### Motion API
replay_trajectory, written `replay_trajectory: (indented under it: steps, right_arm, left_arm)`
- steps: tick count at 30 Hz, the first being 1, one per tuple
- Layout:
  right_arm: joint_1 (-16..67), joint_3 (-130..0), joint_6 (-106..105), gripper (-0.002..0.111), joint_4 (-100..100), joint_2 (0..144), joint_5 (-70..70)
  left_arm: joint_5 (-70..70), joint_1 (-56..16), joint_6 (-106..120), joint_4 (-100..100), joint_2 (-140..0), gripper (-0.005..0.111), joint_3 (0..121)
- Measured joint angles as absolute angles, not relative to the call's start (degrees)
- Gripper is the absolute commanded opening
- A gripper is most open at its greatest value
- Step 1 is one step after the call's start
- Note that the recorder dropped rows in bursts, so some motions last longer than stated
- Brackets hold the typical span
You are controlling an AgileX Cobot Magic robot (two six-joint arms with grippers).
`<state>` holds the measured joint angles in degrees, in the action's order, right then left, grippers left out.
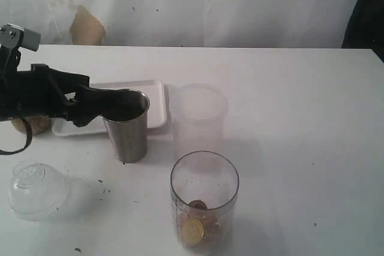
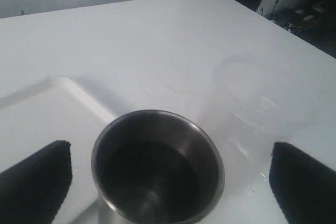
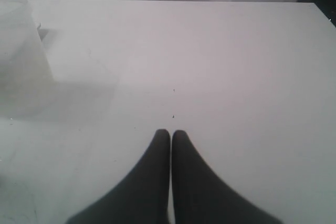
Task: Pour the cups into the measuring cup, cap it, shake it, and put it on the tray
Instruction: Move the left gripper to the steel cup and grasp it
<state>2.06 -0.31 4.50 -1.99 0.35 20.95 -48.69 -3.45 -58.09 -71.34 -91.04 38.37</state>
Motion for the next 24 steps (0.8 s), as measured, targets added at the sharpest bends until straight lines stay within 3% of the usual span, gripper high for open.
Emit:
replay_trajectory:
  steps: [9, 15, 24]
  right_arm:
    - [2.06, -0.31, 4.5, 0.001, -1.99, 0.35, 20.95]
    - [2.06, -0.31, 4.5, 0.001, -1.99, 0.35, 20.95]
    - [2.06, -0.31, 4.5, 0.001, -1.99, 0.35, 20.95]
  left_arm:
    - [-53.06, -5.49, -39.31, -57.46, -90.81, 0.096, 29.28]
    - [-53.24, -11.11, -27.36, -51.8, -94.53, 0.096, 28.41]
    - [-57.12, -11.4, -19.74, -42.61, -99.38, 0.096, 28.52]
